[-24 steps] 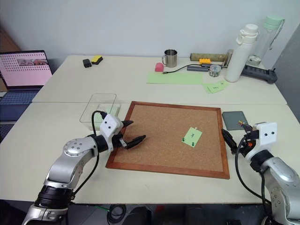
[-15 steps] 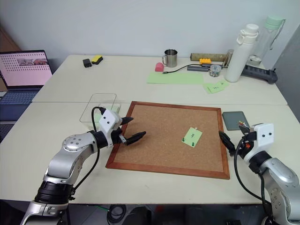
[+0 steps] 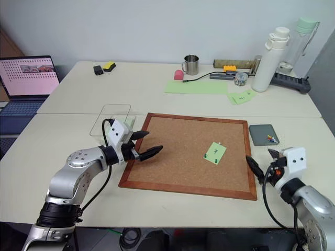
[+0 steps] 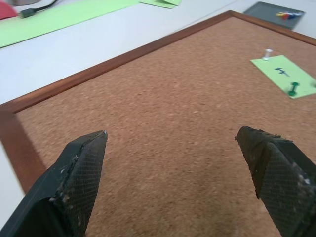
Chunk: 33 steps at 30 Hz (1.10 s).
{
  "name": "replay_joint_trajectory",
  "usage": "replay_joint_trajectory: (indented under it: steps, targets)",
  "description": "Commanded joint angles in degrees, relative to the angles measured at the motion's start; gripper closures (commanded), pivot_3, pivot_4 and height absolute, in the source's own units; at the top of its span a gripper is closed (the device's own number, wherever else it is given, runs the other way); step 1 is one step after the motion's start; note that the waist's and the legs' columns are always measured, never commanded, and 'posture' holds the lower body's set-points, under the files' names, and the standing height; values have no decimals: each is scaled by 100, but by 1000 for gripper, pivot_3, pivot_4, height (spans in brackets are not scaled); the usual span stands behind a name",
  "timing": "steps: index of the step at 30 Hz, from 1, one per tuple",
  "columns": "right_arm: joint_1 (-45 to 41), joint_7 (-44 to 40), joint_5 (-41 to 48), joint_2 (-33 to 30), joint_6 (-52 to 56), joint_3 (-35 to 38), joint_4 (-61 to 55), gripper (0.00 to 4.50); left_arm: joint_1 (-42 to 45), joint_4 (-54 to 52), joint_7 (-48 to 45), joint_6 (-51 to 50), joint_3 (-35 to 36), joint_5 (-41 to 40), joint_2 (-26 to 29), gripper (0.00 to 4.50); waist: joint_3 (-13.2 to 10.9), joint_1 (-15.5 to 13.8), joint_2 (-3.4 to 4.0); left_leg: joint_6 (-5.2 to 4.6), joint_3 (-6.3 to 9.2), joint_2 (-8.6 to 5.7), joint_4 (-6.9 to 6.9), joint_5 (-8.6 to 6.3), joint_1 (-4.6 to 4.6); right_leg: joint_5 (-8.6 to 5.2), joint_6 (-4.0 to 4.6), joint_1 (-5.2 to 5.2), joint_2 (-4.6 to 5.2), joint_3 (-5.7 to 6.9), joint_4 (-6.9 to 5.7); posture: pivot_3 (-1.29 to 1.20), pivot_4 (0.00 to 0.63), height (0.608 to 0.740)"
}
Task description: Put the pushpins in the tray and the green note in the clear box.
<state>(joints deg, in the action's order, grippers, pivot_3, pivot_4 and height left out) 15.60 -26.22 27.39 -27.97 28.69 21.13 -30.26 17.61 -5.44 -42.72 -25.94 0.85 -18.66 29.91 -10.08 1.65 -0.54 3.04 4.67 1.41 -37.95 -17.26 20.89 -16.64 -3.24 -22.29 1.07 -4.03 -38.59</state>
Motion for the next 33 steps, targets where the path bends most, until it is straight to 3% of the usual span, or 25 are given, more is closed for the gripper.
replay_joint_trajectory:
  steps: [1, 12, 17, 19, 25, 27, 29, 33]
  targets:
    - [195, 86, -227, 222, -512, -17, -208, 6, -364, -299, 323, 246, 156, 36, -185, 36, 0, 5, 0, 0, 0, 0, 0, 0, 1, 0, 0, 0, 0, 0, 0, 0, 150, 740]
    - [319, 298, -516, 491, -833, -82, -187, 6, -1182, -836, 1143, 731, 100, 365, -755, 36, 1, -15, 1, 1, 2, 0, -2, 0, -1, 0, 1, 2, 2, 1, -1, 0, 150, 740]
    - [246, 184, -510, 411, -860, -55, -66, 6, -1051, -826, 960, 689, 5, 361, -625, 36, 2, -10, 2, 1, 1, -1, -2, 0, -1, 0, 1, 2, 2, 1, -2, 0, 150, 740]
    - [77, -66, -377, 215, -763, -101, -32, 6, -769, -825, 325, 585, -168, 218, -279, 36, 1, -10, 1, 1, 2, -1, -1, 0, -1, 0, 1, 2, 1, 2, -2, 0, 150, 740]
    - [-598, -759, -105, -221, -654, -427, 287, 0, -150, -266, -773, 672, -473, 12, 105, 1027, 2, 8, 2, 1, -1, -3, -1, 0, -4, 0, 1, 3, -1, 1, -2, 0, 150, 740]
    - [-1151, -921, -183, -278, -685, -745, 693, 0, 167, 116, -908, 813, -670, 123, -43, 1655, 1, 8, 0, 0, 1, -2, 0, 0, -3, -1, 2, 2, -2, 3, -1, 0, 150, 740]
    - [-1504, -1007, -244, -278, -723, -967, 966, 0, 372, 372, -934, 955, -834, 262, -180, 1888, -1, 11, -1, 0, 2, -1, -1, 0, -1, -5, 5, 2, -3, 6, -2, 0, 150, 740]
    - [-1967, -934, -383, -63, -796, -1381, 1319, 0, 554, 626, -957, 1066, -999, 369, -371, 2850, -1, 8, -1, 0, 3, -4, -4, 0, -2, -5, 5, 3, 0, 6, -5, 0, 150, 740]
